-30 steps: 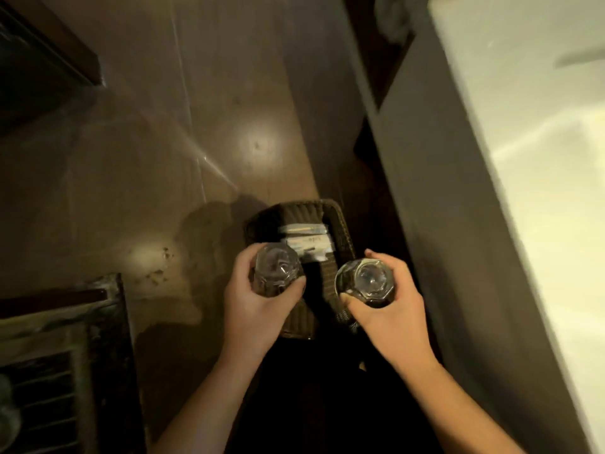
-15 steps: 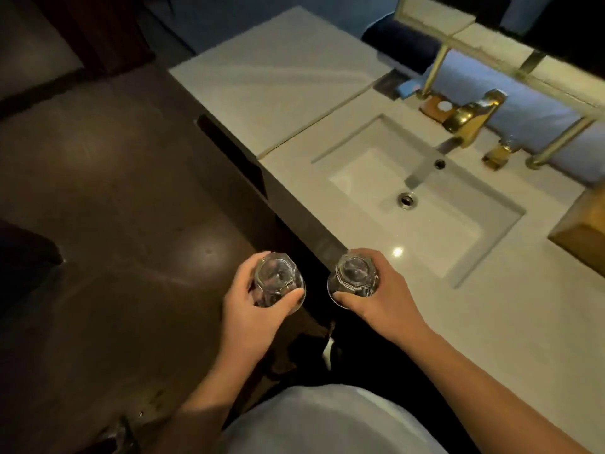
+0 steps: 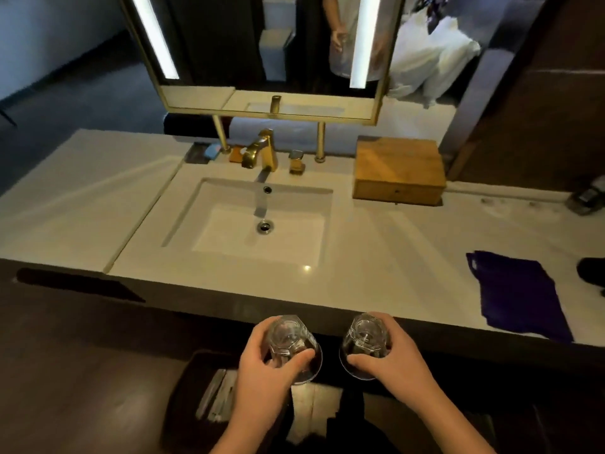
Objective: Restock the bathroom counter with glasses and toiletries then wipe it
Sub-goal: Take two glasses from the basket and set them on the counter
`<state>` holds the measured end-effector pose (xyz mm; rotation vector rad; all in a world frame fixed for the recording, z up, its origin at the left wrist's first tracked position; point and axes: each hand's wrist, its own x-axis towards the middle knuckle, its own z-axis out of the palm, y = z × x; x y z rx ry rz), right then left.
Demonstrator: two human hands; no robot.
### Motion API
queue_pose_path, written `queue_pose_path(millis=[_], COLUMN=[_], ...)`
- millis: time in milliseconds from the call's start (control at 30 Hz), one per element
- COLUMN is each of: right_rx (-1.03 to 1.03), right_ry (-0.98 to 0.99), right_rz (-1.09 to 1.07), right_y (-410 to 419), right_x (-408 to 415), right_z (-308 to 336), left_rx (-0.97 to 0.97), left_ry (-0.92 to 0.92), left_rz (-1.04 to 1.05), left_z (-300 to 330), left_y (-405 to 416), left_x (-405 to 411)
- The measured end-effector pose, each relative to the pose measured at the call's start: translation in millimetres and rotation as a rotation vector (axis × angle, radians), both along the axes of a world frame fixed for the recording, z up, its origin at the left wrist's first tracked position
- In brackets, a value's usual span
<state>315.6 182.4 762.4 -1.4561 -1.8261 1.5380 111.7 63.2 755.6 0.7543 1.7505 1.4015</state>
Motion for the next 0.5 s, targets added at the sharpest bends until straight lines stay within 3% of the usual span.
queue_pose_path(millis=[500], right_rx=[0.141], right_ry=[0.073], right_rz=[-0.52], right_y=[30.8], right_x=[178.0], right_z=[17.7], left_rx=[0.078], left_ry=[0.101], left_rz=[-0.406], left_z=[16.0], left_y=[103.5], left_x=[123.5])
